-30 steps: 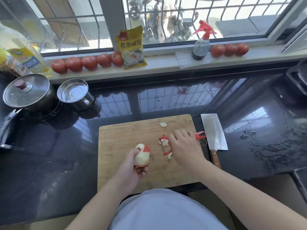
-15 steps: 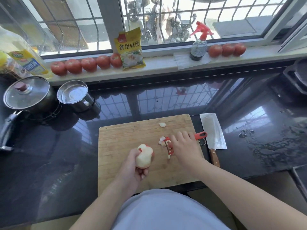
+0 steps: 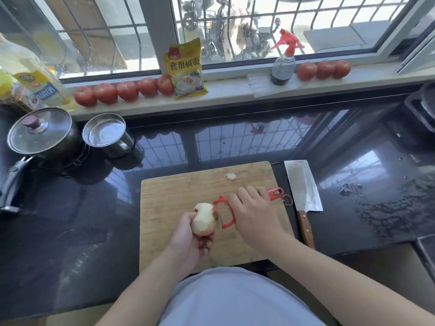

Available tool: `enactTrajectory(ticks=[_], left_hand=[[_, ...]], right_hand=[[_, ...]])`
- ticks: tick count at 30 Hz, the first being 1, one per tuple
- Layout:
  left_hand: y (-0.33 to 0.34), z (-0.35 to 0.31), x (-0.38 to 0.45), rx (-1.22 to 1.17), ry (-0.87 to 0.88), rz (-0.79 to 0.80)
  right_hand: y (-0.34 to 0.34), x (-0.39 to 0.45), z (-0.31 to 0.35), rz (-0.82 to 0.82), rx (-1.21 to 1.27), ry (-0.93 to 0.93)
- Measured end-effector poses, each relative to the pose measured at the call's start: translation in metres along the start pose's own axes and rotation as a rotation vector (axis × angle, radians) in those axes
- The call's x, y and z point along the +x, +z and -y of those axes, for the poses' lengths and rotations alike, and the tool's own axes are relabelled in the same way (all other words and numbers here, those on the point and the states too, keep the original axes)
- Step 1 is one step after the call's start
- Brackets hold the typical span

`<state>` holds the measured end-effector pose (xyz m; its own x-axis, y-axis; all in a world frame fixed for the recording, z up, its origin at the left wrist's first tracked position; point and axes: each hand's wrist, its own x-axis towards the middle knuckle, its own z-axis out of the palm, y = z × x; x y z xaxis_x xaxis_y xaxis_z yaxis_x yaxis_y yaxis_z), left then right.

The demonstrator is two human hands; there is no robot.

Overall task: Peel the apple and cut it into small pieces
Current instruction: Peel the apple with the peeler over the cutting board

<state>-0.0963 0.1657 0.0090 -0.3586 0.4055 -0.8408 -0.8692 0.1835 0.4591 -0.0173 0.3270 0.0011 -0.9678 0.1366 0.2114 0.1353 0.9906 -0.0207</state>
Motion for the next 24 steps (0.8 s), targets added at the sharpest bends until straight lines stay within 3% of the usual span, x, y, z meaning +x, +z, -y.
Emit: enactTrajectory(ticks=[6,8,12,15,20,24], left_hand=[[0.008,0.001,-0.001,-0.001,0.078,-0.023],[0.009,0.0,-0.002,-0.022,0.103,-0.033],[0.009,-0.006,-0.007,-0.075,0.112,0.017],[0.005,-0.009,-0.006,-0.165,0.079,0.085],[-0.004,-0.006,-0.003,-0.308,0.037,0.172],[-0.003,-0.009,-0.004,-0.29,0.091,0.199]], right_hand=[[0.004,0.003,0.004,-0.037,0.022,-0.012],[0.016,0.002,-0.008,0.069,-0.037,0.037],[0.023,-0.001,-0.031,0.438,-0.144,0.245],[0.021,-0.002,-0.03,0.52,-0.166,0.237],[0.021,-0.001,-0.027,0.465,-0.095,0.261],[0.012,-0.005,-0.011,0.12,-0.002,0.14]])
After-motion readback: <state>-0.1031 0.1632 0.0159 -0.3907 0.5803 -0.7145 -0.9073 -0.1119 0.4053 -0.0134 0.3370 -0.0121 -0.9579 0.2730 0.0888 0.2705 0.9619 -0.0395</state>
